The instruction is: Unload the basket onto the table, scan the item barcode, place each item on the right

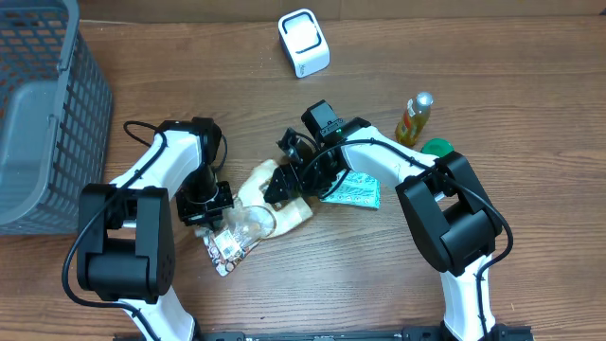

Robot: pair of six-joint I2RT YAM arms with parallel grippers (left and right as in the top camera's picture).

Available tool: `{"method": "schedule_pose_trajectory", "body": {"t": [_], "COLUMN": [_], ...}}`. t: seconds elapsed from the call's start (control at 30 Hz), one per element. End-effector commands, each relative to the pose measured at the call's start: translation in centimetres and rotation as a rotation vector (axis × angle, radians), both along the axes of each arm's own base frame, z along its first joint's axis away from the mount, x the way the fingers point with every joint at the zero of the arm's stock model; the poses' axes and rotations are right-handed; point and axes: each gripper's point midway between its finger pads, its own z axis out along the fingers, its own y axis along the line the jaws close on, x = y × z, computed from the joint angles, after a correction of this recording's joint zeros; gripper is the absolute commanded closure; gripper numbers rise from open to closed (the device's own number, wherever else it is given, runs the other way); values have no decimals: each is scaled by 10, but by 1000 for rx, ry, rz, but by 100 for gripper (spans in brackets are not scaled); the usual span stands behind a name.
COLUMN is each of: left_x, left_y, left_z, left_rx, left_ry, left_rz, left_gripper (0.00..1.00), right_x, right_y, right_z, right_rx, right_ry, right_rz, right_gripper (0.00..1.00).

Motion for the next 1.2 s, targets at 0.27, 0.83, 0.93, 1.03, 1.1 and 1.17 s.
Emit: {"method": "schedule_pose_trajectory", "body": {"t": [0.27, 0.83, 0.93, 1.03, 1.1, 1.17], "left_x": [14, 26, 27, 28, 28, 28], "left_y": [-12, -13, -13, -13, -13, -13], "left_z": [-11, -14, -14, -14, -14, -14], "left_rx": [-59, -64, -65, -65, -65, -65], "left_ry": [-65, -114, -120, -122, -124, -125], "left_rz": [16, 15, 15, 15, 15, 15], "left_gripper": [96, 96, 96, 96, 96, 96], "right_x": [-31, -58, -60, -66, -69, -68], "right_y": [7, 57, 63, 72, 76, 77], "right_z": [-13, 1, -2, -1, -1, -5], "right_rx": [-46, 102, 90, 105, 104, 78], "right_ry": [89, 156, 114, 98, 86, 72], "right_rz": [0, 16, 25, 50, 59, 41], "right_gripper": [23, 30, 30, 30, 33, 34]}}
